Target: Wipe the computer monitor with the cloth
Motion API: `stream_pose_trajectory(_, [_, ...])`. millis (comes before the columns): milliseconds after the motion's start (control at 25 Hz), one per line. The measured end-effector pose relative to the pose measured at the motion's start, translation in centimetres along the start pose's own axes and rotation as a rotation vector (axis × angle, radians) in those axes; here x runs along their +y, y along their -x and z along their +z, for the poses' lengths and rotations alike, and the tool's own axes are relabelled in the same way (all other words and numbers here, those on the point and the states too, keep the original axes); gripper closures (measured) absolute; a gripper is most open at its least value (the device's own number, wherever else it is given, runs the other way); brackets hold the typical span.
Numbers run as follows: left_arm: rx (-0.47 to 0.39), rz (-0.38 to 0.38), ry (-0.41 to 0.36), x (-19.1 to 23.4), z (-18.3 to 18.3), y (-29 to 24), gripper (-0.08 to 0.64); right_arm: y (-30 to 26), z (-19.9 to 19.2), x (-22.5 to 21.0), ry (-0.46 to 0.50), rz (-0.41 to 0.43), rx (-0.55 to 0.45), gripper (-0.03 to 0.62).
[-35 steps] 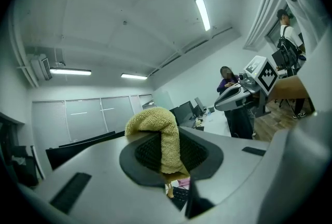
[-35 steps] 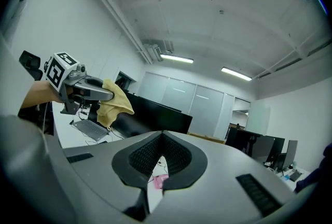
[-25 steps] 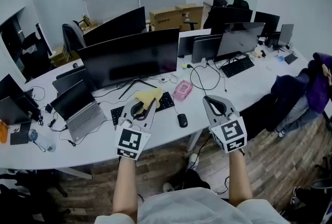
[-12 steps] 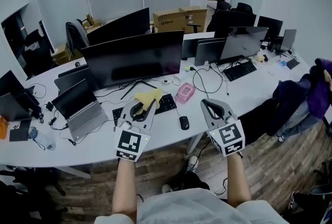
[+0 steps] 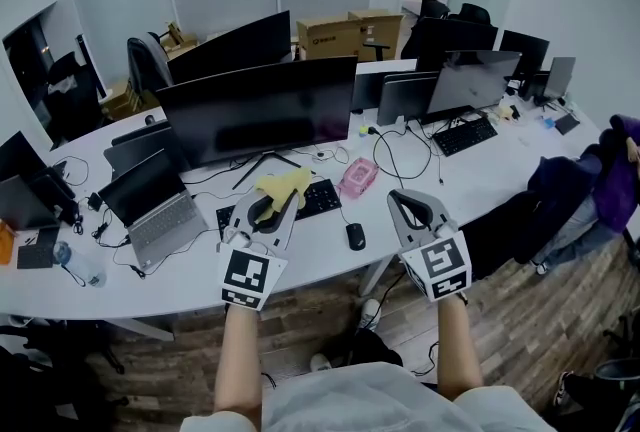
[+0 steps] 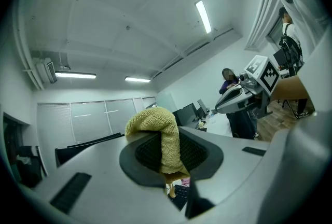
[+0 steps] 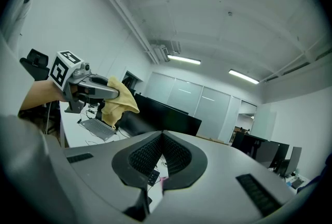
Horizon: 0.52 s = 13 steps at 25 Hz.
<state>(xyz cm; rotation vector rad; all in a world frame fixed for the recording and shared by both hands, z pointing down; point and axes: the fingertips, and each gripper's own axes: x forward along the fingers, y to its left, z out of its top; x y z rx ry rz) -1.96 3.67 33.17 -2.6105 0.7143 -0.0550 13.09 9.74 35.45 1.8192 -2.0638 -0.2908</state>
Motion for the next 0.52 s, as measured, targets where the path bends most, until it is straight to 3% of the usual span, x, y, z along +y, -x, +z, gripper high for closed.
stream_pose_trajectory(520, [0.009, -0.013, 0.010, -1.2, 0.0, -0.6, 0.491, 0.6, -1.0, -0.7, -0.016, 0.000, 0.014, 0.566])
